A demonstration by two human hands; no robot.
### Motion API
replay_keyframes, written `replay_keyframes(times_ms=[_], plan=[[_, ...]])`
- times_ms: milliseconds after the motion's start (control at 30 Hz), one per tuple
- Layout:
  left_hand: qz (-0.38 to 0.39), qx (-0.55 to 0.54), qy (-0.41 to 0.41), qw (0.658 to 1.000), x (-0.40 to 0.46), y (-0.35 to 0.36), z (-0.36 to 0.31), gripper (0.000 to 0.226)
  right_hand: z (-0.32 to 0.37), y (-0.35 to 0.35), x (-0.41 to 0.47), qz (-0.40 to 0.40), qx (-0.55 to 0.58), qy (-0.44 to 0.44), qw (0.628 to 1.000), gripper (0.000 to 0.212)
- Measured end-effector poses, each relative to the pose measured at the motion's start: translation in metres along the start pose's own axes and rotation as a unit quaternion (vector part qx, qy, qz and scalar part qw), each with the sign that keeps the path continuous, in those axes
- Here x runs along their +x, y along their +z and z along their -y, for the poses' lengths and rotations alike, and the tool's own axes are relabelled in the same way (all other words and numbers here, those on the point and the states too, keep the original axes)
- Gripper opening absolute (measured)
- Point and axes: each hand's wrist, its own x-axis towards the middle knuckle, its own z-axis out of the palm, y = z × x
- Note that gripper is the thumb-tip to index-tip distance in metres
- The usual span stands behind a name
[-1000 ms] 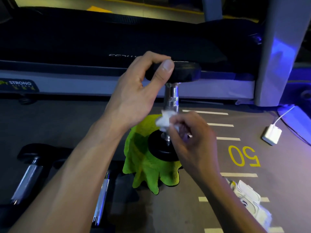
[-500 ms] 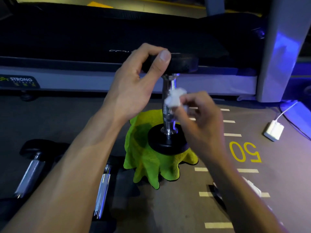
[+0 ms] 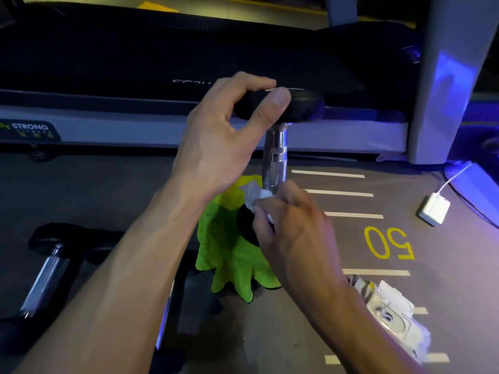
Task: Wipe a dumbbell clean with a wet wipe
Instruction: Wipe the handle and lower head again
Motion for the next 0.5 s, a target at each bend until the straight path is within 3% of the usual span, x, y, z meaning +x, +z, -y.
replay_keyframes(times_ms=[67, 233, 333, 500], plan=[[0.004, -0.003, 0.003, 1.000, 0.001, -0.001, 0.000, 0.019, -0.002, 0.002, 0.003, -0.008, -0.003, 0.027, 1.000, 0.019], [0.017, -0.011, 0.008, 1.000, 0.000, -0.009, 0.003, 0.023, -0.040, -0.011, -0.006, 0.013, 0.179, 0.054, 0.982, 0.014], [0.019, -0.022, 0.011, 1.000, -0.001, -0.006, 0.001, 0.027, -0.031, -0.010, -0.005, -0.001, 0.149, 0.048, 0.988, 0.019], [0.018, -0.018, 0.016, 1.000, -0.002, -0.006, 0.002, 0.029, 0.004, 0.010, -0.007, 0.003, 0.054, -0.034, 0.998, 0.020]])
